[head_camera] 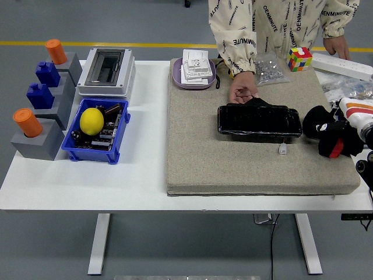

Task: Pick the rag up,wipe the panel,place it on the desk

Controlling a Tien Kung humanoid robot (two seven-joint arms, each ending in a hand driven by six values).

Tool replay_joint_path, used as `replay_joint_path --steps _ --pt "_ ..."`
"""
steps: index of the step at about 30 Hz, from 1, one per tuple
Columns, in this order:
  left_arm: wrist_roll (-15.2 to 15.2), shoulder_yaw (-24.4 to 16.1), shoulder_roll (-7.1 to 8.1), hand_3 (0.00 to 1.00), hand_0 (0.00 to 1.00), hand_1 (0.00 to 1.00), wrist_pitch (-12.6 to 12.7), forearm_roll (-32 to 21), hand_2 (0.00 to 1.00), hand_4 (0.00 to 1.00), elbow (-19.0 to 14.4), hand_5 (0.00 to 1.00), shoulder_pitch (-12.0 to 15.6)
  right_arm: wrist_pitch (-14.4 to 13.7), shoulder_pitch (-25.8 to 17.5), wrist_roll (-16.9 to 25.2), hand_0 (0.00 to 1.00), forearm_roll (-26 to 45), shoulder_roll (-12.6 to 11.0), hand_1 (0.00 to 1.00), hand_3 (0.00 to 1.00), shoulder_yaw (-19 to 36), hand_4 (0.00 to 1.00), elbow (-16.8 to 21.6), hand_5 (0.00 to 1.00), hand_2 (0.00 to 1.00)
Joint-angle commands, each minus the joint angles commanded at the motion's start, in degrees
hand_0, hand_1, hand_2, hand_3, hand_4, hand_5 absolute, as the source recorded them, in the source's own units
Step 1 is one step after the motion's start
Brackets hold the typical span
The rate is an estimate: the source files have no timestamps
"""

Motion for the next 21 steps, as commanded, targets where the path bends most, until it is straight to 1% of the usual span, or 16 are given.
replay_joint_path --steps 11,21 --pt "0.0 -0.2 -0.13 0.565 0.642 0.691 0.0 0.0 0.733 0.594 0.0 0.466 0.0 0.4 0.5 0.4 0.62 -0.2 -1.4 0.596 0.596 0.5 0.998 0.5 0.616 0.699" --pt "0.0 -0.3 -0.13 0.565 0.642 0.692 0.0 0.0 0.733 0.593 0.0 0.466 0.0 1.0 0.7 0.2 0.627 -0.5 -1.8 0.596 0.607 0.6 0.998 0.8 0.625 0.704"
